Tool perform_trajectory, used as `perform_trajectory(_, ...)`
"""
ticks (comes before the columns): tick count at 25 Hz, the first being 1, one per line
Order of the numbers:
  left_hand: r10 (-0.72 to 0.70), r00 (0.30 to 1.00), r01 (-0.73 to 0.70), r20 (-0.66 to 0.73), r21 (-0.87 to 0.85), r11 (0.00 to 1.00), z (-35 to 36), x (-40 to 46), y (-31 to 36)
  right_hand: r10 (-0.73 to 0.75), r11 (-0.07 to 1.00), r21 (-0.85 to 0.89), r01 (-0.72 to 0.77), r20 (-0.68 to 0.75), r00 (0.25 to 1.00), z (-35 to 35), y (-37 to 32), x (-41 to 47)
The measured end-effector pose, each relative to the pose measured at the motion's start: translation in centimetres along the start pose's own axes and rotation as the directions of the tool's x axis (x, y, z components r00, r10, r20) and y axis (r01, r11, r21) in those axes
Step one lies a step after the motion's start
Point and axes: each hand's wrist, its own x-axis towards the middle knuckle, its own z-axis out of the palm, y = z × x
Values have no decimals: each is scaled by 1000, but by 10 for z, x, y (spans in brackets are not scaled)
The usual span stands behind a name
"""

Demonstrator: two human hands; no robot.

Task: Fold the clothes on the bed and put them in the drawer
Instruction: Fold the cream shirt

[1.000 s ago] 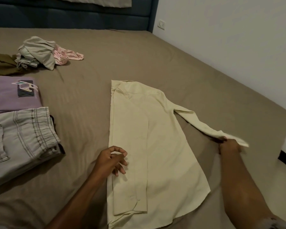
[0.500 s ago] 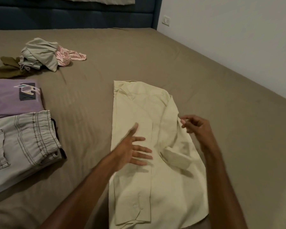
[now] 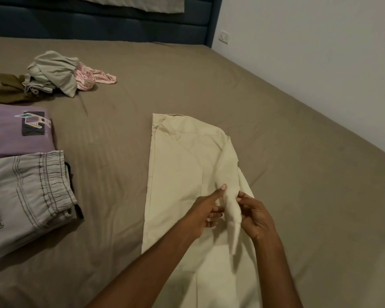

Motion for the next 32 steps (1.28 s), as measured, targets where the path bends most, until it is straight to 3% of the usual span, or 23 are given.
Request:
perform_trajectory(2, 75, 997, -74, 22, -16, 997, -11, 2, 9, -10, 998, 57, 3, 123, 992, 5, 2, -1)
perform_trajectory(4, 176, 984, -173, 16, -90, 981, -25, -1, 17, -52, 995, -76, 63, 139, 989, 12, 5, -2)
perform_trajectory(6, 250, 968, -251, -24, -127, 960, -46, -9, 29, -164, 954, -249, 168, 34, 986, 15, 9, -4)
perform_trajectory(7, 296, 955, -298, -32, -115, 948, -58, -14, 37, -283, 884, -410, 225, -87, 955, 12, 9, -2)
perform_trajectory(8, 343, 938, -346, -41, -106, 932, -71, -19, 43, -441, 742, -634, 217, -218, 871, 7, 11, 1)
perform_trajectory(10, 404, 911, -411, -78, -168, 896, -103, -28, 55, -667, 311, -946, -89, -284, 689, -9, 17, 2)
perform_trajectory(11, 395, 912, -410, -107, -235, 881, -120, -32, 60, -687, 121, -961, -249, -262, 677, -17, 22, 2)
perform_trajectory(12, 358, 925, -380, -128, -309, 872, -136, -37, 65, -655, 21, -946, -325, -259, 710, -24, 27, 3)
perform_trajectory(14, 269, 955, -297, -126, -380, 876, -162, -42, 69, -549, -10, -951, -308, -252, 797, -30, 28, 2)
perform_trajectory(17, 213, 970, -242, -118, -362, 900, -182, -34, 78, -407, 203, -951, -236, -301, 863, -31, 13, 4)
perform_trajectory(18, 191, 974, -222, -118, -374, 901, -185, -31, 85, -359, 225, -939, -261, -329, 873, -30, 8, 2)
perform_trajectory(23, 222, 970, -241, -100, -276, 930, -199, -11, 132, -252, 11, -935, -353, -344, 904, -27, -4, -19)
perform_trajectory(25, 310, 947, -321, -82, -282, 904, -209, -7, 160, -356, -65, -938, -342, -298, 886, -7, -3, -37)
perform_trajectory(28, 434, 896, -435, -91, -366, 823, -253, -1, 184, -535, -92, -947, -309, -215, 817, 50, 16, -74)
perform_trajectory(30, 408, 901, -432, -145, -366, 824, -300, -2, 178, -467, -182, -951, -250, -141, 873, 91, 46, -93)
perform_trajectory(32, 294, 928, -356, -229, -310, 881, -331, -11, 161, -325, -307, -936, -172, -66, 943, 116, 84, -101)
